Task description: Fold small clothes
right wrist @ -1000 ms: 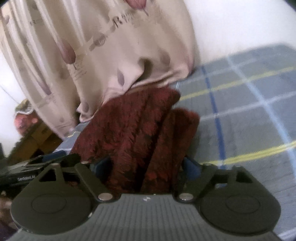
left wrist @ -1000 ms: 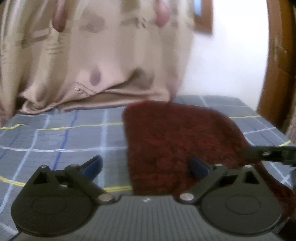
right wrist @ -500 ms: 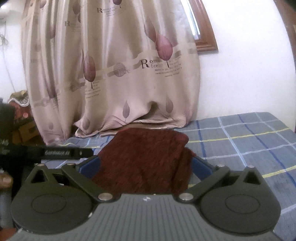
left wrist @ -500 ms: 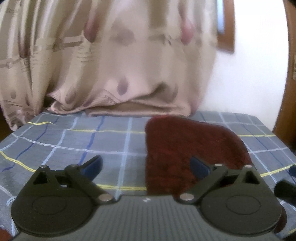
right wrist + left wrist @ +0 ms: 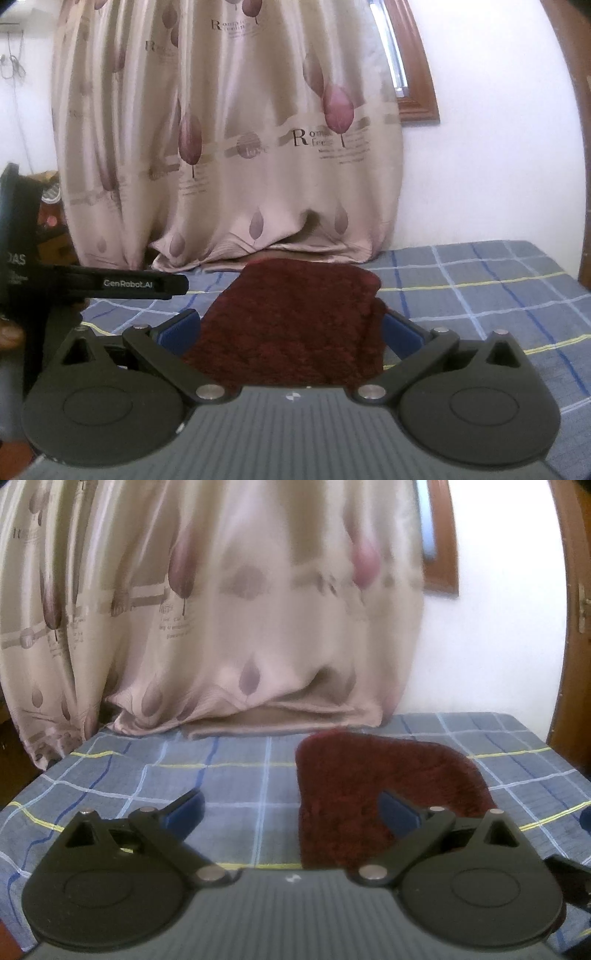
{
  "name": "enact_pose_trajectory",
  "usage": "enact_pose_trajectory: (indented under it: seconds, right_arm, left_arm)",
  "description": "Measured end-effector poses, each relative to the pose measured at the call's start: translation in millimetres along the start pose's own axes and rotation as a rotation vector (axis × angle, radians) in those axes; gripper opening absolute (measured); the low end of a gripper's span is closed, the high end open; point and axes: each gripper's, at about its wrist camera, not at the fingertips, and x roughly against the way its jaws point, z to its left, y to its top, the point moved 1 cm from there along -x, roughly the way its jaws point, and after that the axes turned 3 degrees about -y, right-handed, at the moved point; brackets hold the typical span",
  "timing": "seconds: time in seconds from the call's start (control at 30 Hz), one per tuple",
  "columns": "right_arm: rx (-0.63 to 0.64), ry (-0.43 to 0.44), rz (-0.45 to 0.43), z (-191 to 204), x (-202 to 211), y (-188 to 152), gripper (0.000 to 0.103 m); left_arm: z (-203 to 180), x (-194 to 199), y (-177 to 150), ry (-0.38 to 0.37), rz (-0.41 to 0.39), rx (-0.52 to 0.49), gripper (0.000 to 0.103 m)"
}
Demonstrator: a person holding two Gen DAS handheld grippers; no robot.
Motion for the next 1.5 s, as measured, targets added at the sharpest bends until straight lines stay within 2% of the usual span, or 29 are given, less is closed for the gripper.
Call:
enact_pose_trajectory:
  seconds: [0.57, 1.0, 1.2, 1.5]
  right_arm:
    - [0.021, -0.057, 0.01, 5, 3, 0, 0.103]
    - [0.053, -0.157, 0.119, 3, -16, -3, 0.103]
    - [0.058, -0.166, 0.141, 4, -20, -3, 0.103]
    - [0.068, -0.173, 0.169, 6, -24, -1, 0.103]
  left_arm:
    - [-1, 12, -2, -0.029, -0.031, 0.005, 0.102]
    - [-5, 11, -12, -0.077, -0.013, -0.006, 0.103]
    - [-8, 11, -17, -0.08, 0.011, -0.001, 0.103]
    - [-15, 13, -19, -0.058, -0.004, -0.011, 0.103]
